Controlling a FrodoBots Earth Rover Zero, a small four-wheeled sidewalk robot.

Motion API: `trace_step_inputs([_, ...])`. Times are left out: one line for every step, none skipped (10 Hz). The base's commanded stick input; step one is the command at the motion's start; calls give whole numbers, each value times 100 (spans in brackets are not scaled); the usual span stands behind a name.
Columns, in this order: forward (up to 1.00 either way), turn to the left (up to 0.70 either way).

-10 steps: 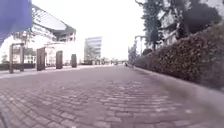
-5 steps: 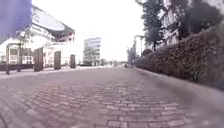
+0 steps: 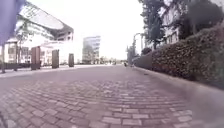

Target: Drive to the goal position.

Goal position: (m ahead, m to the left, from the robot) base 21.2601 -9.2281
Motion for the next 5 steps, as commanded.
trace_step_inputs([70,0])
trace_step_inputs([70,0])
trace_step_inputs([70,0])
trace_step_inputs([70,0])
trace_step_inputs([70,0])
